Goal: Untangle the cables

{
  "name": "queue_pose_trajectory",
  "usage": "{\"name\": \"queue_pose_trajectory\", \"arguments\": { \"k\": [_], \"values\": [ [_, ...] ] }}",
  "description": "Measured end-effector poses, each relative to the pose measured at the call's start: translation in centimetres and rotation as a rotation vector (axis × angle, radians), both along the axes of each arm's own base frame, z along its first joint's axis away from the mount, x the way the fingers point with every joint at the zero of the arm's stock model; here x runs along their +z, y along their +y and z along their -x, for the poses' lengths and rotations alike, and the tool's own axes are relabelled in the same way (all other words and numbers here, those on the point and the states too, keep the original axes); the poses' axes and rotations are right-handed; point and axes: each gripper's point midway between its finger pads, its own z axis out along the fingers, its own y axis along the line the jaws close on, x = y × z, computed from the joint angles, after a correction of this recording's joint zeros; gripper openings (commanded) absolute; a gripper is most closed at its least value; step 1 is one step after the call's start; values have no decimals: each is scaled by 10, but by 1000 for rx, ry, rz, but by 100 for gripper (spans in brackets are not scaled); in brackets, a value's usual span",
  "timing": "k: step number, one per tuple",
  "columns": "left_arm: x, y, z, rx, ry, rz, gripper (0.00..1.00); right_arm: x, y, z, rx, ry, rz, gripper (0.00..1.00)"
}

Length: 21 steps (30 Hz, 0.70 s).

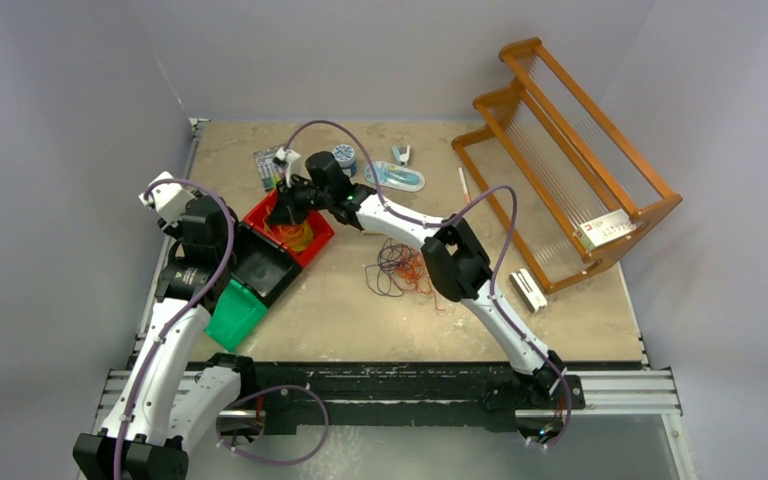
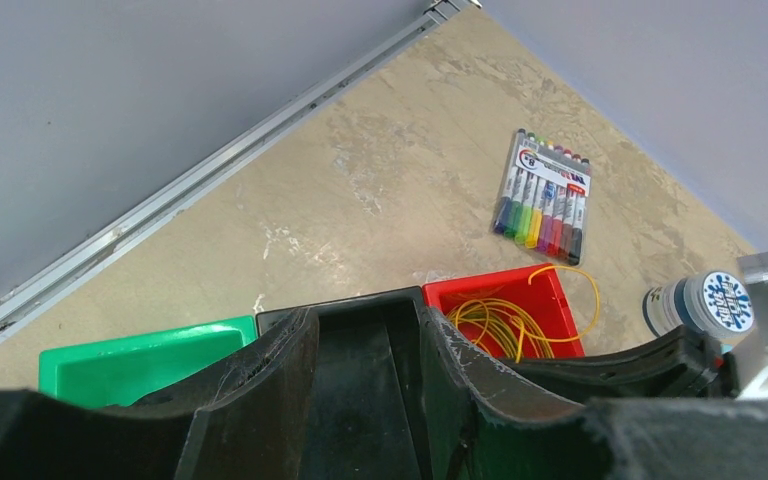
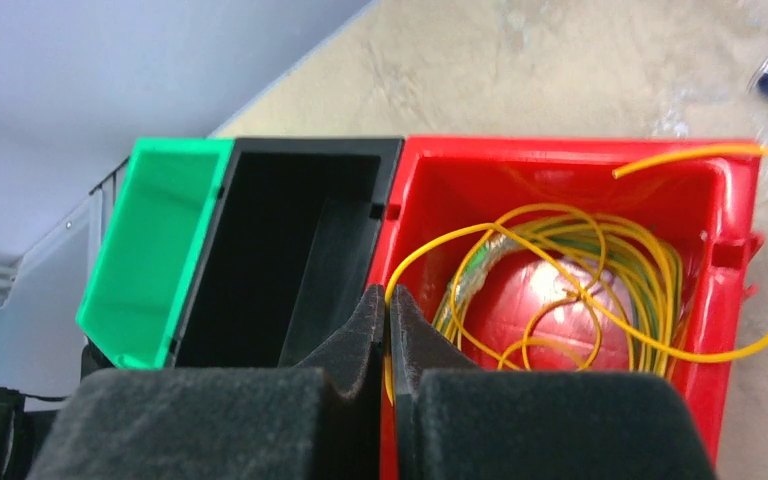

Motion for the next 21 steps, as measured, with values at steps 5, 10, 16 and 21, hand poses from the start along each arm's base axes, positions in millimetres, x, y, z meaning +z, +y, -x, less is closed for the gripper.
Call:
{"name": "queue_pose_trajectory", "arguments": {
  "k": [5,10,16,21],
  "values": [
    [0,0,0,0,1,1,42,-26,-6,10,18,48,39,0],
    [0,1,0,0,1,2,42,-43,-10,19,27,86,69,0],
    [-1,0,-1,-5,3,5,42,-42,-9,22,35,88,60,0],
    [-2,0,-1,-5,5,7,42,-39,-13,24,25,94,64,15]
  ]
}}
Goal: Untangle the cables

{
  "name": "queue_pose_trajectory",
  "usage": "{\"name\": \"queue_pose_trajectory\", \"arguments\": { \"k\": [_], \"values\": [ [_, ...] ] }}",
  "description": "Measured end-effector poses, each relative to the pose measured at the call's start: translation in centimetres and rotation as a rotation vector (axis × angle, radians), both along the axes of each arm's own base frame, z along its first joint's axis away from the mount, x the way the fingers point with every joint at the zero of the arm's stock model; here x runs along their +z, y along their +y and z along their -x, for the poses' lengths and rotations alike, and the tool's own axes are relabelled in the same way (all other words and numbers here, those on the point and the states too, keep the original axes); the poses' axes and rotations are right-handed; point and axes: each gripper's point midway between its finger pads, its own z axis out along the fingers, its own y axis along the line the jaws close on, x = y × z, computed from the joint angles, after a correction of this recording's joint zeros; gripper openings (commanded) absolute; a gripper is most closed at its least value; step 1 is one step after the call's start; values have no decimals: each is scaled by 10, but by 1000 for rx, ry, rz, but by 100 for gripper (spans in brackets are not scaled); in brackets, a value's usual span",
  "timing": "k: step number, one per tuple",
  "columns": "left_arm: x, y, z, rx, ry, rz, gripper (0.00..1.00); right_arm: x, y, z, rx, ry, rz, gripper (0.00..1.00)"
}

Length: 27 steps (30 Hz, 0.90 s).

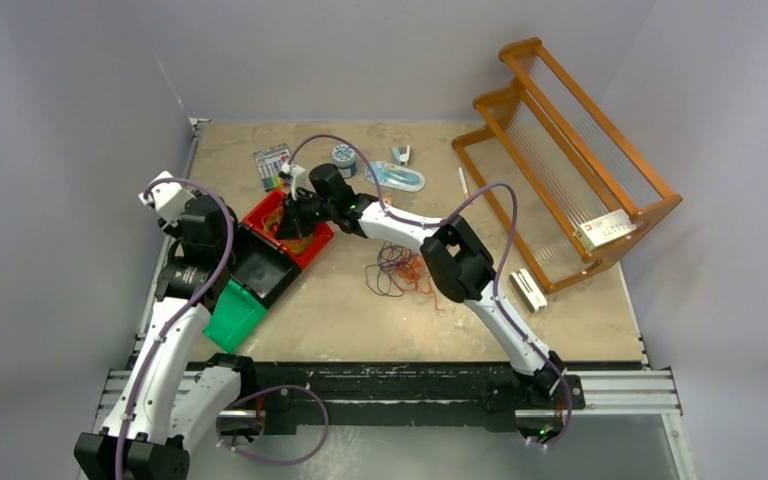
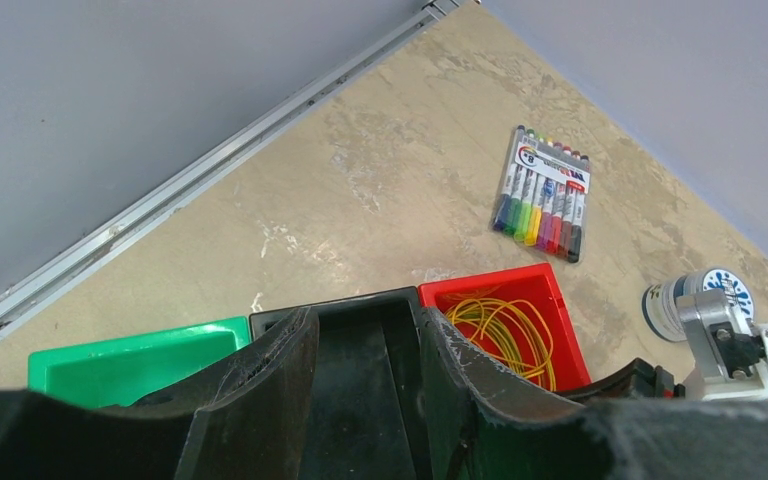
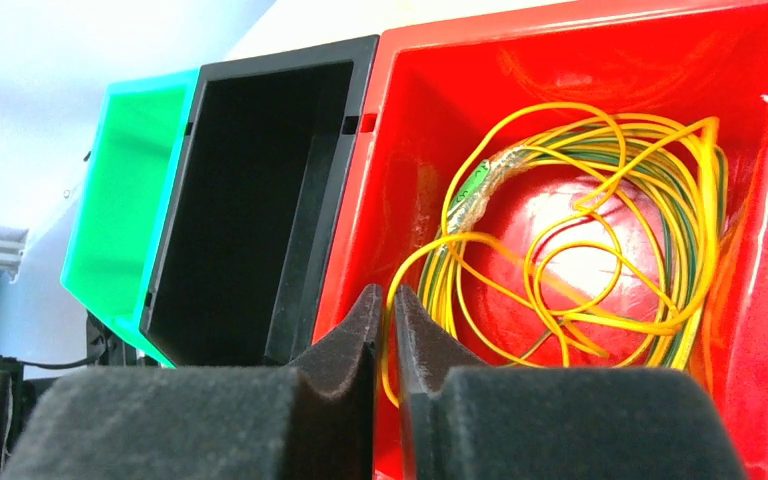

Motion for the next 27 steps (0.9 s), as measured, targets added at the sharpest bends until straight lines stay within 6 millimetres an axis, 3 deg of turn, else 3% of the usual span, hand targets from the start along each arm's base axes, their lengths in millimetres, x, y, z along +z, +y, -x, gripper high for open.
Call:
{"name": "queue_pose_trajectory", "arguments": {
  "k": [7,16,21,27],
  "values": [
    [0,0,0,-1,0,0,45,20,-2,-2,-35,-29,-10,31],
    [-1,-1,-1,-10,1,5,49,63,-13,-14,-125,-124,-24,40],
    [-2,-4,-4,-31,6,6,52,86,-31,-19,-194,-199,-9,42],
    [-20,-31,-24,-196,56,34,56,105,-71,-24,-320,-278,31,46]
  ]
}}
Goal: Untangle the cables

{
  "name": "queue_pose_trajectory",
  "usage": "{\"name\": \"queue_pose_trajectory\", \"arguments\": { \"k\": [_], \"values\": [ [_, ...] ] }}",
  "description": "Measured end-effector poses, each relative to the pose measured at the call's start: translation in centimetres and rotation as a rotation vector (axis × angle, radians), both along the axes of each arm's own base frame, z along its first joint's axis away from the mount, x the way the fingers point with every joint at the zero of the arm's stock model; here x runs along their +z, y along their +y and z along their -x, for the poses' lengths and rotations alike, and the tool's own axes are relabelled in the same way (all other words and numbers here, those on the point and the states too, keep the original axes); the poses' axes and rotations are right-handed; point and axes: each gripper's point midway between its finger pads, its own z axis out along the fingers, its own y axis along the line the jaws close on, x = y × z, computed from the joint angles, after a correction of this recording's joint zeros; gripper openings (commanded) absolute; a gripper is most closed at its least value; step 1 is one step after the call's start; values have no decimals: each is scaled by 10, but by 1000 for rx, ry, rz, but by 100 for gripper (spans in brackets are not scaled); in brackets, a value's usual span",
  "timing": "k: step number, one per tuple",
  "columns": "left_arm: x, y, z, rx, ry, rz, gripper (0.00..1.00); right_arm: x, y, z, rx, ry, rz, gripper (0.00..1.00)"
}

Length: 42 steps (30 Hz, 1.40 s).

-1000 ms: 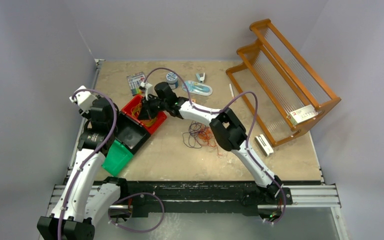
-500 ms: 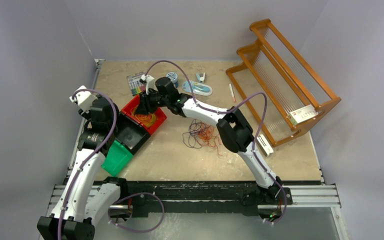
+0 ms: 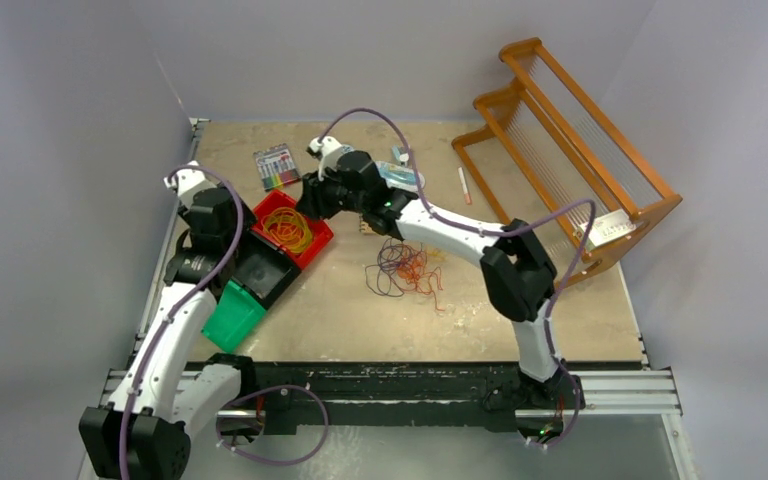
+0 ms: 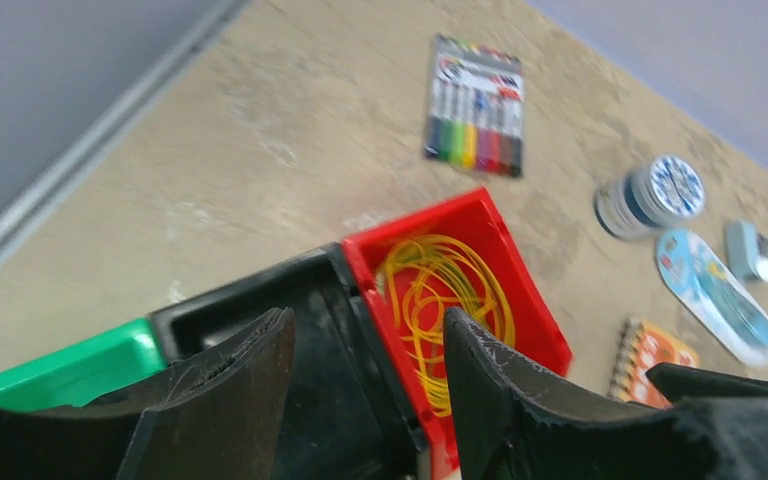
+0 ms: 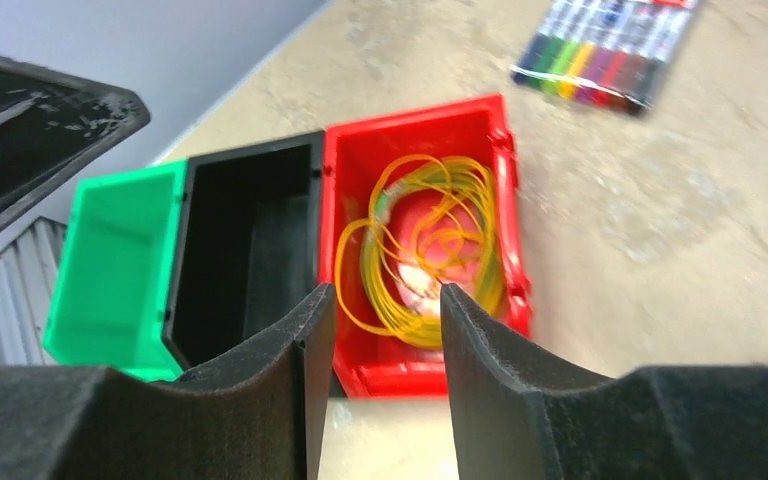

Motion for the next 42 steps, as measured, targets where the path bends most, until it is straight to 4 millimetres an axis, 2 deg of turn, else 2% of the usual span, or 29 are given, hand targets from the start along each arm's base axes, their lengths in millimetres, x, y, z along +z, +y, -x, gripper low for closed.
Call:
{"name": "queue_pose_trajectory", "arguments": {
  "k": [3,7,13,17,21,25,27,30,32,37,42],
  "values": [
    [-10,-19,-11,-101,24,35,56,3,-29,0,-71,-10,18,46],
    [-15,-49,-19,-217,33,48,55,4,-86,-8,-197,-6,36,47],
    [-29,-139,-19,-471,60,38,54,-1,-183,-19,-432,27,47,49],
    [-44,-184,-18,-583,83,33,53,-11,-222,-16,-549,49,86,51],
    [-61,-210,-20,-648,129,26,52,-22,-260,-11,-648,102,118,52],
    [-64,-220,-28,-665,145,20,52,-27,-298,-6,-792,170,70,53],
    [-59,-222,-31,-669,136,15,52,-30,-309,0,-859,220,17,54],
    [-47,-223,-35,-673,113,-3,52,-38,-307,8,-930,325,-79,55],
    [-41,-221,-38,-671,104,-19,52,-50,-307,11,-990,408,-126,55],
    [-41,-213,-36,-650,119,-56,52,-81,-307,19,-1094,568,-187,54],
    [-39,-208,-36,-638,117,-70,52,-101,-305,19,-1138,634,-200,52]
  ]
}}
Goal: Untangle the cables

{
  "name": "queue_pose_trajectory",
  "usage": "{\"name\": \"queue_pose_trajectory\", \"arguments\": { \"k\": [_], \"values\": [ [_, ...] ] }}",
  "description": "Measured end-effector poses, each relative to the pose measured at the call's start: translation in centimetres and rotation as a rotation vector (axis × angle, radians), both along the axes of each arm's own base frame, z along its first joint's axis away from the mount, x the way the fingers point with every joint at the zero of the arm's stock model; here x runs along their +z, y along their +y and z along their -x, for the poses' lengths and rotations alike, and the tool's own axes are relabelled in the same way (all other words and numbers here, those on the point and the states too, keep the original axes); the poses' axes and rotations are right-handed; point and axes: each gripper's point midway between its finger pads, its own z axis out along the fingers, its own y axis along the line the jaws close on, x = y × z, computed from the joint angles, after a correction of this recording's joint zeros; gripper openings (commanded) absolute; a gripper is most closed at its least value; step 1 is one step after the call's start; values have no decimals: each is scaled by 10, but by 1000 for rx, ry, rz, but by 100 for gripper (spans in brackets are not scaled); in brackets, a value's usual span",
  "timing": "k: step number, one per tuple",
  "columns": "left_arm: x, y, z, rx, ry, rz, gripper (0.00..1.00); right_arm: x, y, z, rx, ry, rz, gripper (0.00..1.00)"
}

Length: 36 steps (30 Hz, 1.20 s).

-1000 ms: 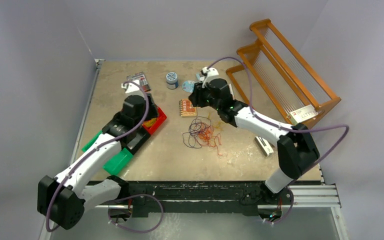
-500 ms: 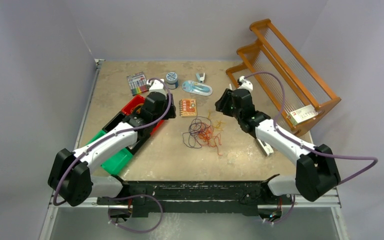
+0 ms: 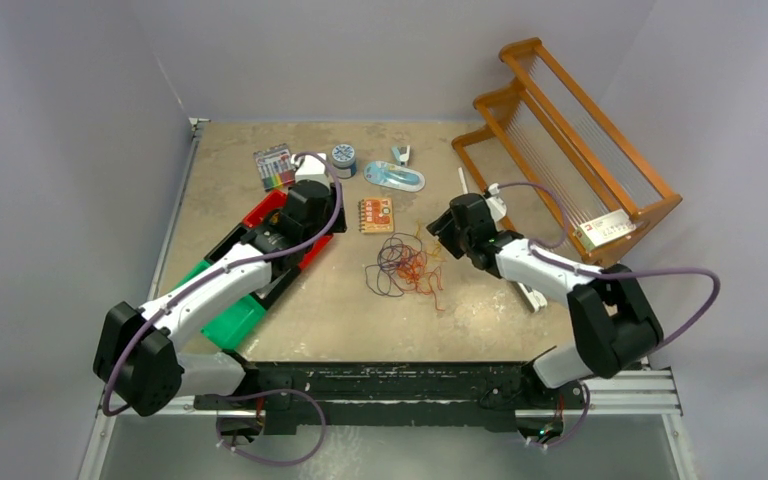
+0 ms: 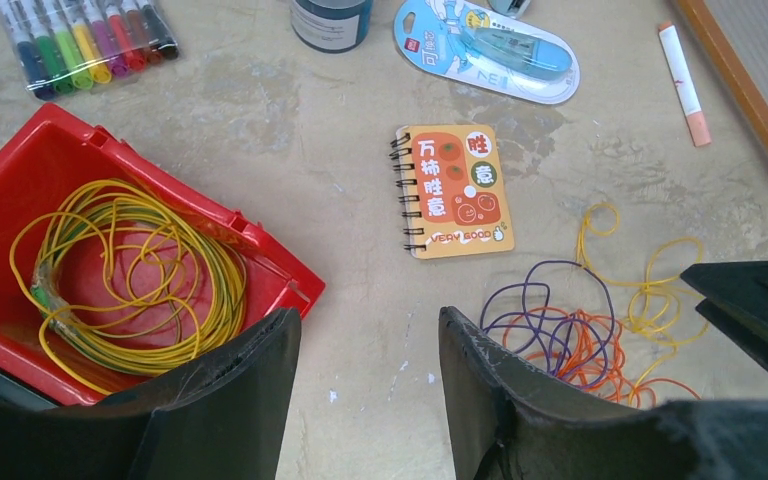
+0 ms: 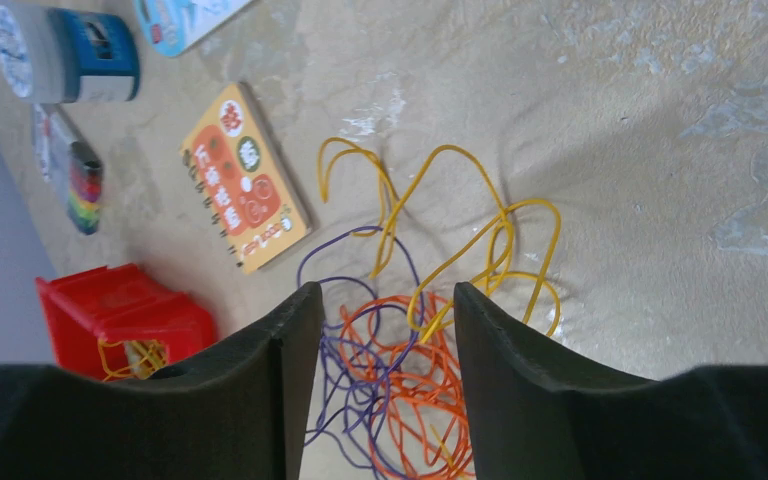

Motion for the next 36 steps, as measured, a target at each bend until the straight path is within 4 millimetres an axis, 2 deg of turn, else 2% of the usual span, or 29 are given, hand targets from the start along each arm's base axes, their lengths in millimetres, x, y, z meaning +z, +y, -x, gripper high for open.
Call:
{"name": "queue_pose_trajectory", "arguments": {
  "k": [5,8,14,21,28,32,36],
  "values": [
    [1,3,0,13,-4,-7,52,-26,4,-3,-15,54,-3,46],
    [2,4,0,16,-8,-6,52,-33,6,-6,-20,61,-5,44],
    [4,5,0,18,-12,-5,52,-23,10,-16,-24,23,-18,47],
    [4,5,0,18,-12,-5,52,-10,6,-17,-35,-7,-10,49],
    [4,4,0,18,-13,-4,52,-3,6,-28,-40,-28,13,44],
    [4,4,0,18,-12,-5,52,-3,10,-37,-39,-37,22,42],
    [4,4,0,18,-12,-5,52,-15,12,-41,-33,-17,35,42]
  ]
}}
